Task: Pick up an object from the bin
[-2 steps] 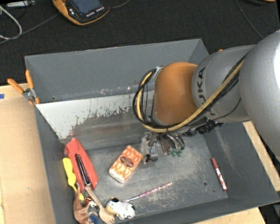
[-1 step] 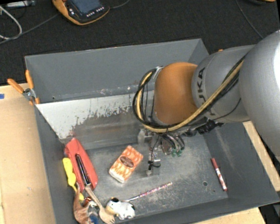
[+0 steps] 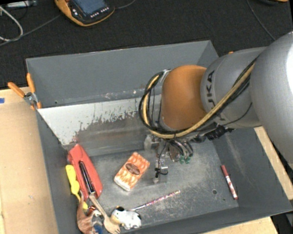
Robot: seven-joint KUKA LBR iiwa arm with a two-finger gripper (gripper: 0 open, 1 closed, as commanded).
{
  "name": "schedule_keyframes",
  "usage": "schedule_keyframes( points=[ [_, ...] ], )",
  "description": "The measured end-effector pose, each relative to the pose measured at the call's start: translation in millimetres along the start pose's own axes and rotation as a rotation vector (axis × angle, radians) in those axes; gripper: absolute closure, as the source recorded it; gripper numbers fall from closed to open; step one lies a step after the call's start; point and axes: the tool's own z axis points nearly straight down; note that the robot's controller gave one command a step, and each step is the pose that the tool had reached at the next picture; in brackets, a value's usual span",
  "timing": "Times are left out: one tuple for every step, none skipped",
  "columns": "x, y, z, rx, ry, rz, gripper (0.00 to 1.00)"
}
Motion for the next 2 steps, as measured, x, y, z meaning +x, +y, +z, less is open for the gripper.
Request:
schedule_keyframes(
  points=[
    [-2.9,40.9,1.3,0.000,-0.002,-0.003,0.00],
    [0.6,32.5,-17.5,0.002,0.000,-0.032,1.00]
  ],
)
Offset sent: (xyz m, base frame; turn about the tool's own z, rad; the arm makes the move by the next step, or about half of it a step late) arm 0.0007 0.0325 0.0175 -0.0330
